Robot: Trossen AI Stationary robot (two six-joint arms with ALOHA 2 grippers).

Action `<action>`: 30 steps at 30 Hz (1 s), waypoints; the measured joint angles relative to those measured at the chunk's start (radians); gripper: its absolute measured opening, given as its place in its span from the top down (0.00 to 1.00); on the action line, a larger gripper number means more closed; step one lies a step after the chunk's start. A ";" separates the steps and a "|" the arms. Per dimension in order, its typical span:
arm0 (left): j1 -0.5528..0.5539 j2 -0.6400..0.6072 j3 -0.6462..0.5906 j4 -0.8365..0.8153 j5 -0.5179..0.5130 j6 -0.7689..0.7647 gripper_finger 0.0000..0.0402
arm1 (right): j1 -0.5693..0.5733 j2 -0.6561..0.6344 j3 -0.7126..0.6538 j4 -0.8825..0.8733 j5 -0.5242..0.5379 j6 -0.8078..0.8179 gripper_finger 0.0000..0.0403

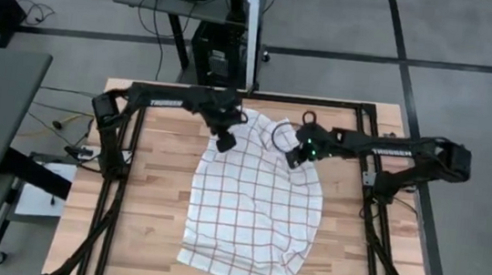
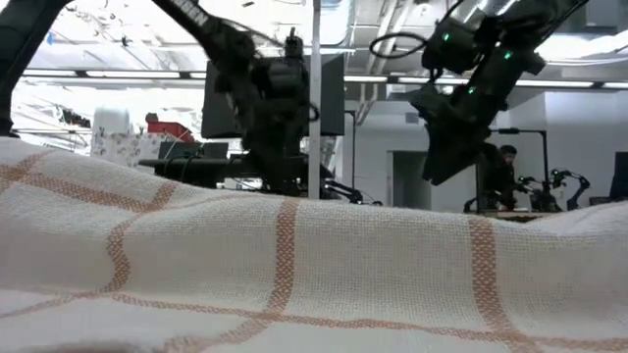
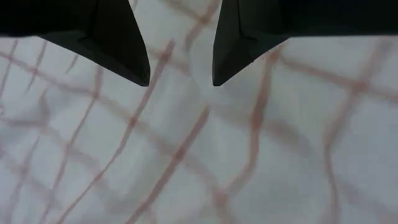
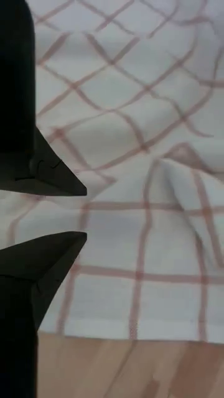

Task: Roll towel
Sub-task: Fold the white towel

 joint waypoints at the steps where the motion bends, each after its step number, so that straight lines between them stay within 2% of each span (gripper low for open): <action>1: 0.000 0.000 -0.036 0.019 -0.001 -0.006 0.61 | -0.025 0.029 0.000 0.019 -0.016 -0.011 0.76; 5: -0.022 -0.002 -0.163 0.138 0.004 -0.061 0.61 | -0.096 0.157 0.004 0.065 -0.103 -0.089 0.76; 8: -0.029 -0.015 -0.213 0.168 0.015 -0.089 0.61 | -0.132 0.227 0.009 0.047 -0.103 -0.107 0.76; 13: -0.036 -0.027 -0.262 0.160 0.012 -0.085 0.61 | -0.222 0.267 0.018 0.050 -0.096 -0.167 0.76; 18: -0.036 -0.062 -0.282 0.140 0.004 -0.086 0.61 | -0.367 0.226 0.013 0.003 -0.005 -0.248 0.76; 21: -0.030 -0.091 -0.285 0.149 -0.019 -0.092 0.61 | -0.459 0.191 0.011 -0.004 -0.005 -0.268 0.76; 23: -0.016 -0.113 -0.287 0.152 -0.029 -0.111 0.61 | -0.501 0.151 0.011 -0.003 -0.054 -0.268 0.76; 26: 0.013 -0.162 -0.262 0.159 -0.061 -0.130 0.61 | -0.491 0.081 0.011 -0.003 -0.152 -0.267 0.76; 30: 0.049 -0.231 -0.234 0.171 -0.130 -0.112 0.61 | -0.382 -0.020 0.012 -0.028 -0.227 -0.260 0.76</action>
